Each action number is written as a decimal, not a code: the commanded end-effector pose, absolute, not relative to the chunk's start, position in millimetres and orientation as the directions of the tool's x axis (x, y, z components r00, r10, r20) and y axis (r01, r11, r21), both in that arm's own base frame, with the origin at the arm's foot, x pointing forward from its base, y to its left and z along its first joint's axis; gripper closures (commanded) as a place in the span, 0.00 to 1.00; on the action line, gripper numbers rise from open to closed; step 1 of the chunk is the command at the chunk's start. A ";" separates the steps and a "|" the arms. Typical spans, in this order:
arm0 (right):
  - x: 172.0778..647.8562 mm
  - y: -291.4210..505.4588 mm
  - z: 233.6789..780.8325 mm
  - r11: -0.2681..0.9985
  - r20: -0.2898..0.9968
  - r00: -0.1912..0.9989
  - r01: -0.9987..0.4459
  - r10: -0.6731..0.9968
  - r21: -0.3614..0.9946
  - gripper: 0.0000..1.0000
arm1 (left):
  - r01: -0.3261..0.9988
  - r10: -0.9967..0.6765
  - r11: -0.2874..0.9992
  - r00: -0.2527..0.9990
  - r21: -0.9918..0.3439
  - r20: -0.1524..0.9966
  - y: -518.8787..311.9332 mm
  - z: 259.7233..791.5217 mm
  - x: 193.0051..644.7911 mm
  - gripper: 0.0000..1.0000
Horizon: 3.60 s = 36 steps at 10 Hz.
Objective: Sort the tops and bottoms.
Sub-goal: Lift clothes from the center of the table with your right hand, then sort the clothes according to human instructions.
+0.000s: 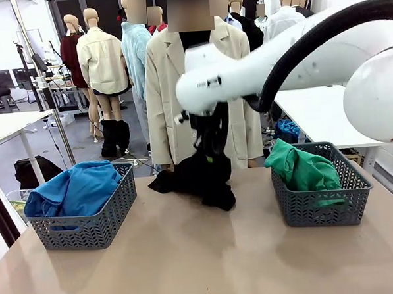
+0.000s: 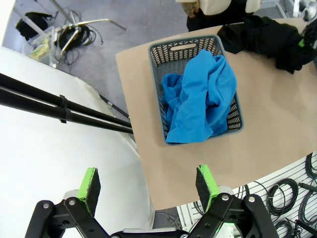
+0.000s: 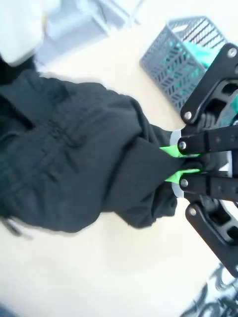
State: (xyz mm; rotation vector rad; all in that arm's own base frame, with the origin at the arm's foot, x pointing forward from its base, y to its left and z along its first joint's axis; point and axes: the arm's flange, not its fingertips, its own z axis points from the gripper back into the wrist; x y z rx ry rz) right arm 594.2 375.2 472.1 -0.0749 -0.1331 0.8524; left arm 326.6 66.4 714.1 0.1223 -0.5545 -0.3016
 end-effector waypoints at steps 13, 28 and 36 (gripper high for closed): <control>501.2 423.9 833.4 0.644 0.364 0.532 -0.667 0.764 -0.376 1.00 | 0.244 -0.308 0.951 0.813 0.191 0.494 67.2 715.7 326.5 0.00; 470.5 400.0 802.6 0.643 0.382 0.522 -0.676 0.763 -0.360 1.00 | 0.244 -0.308 0.951 0.813 0.191 0.494 67.2 715.7 326.5 0.00; 470.5 400.0 802.6 0.643 0.382 0.522 -0.676 0.763 -0.360 1.00 | 0.244 -0.308 0.951 0.813 0.191 0.494 67.2 715.7 326.5 0.00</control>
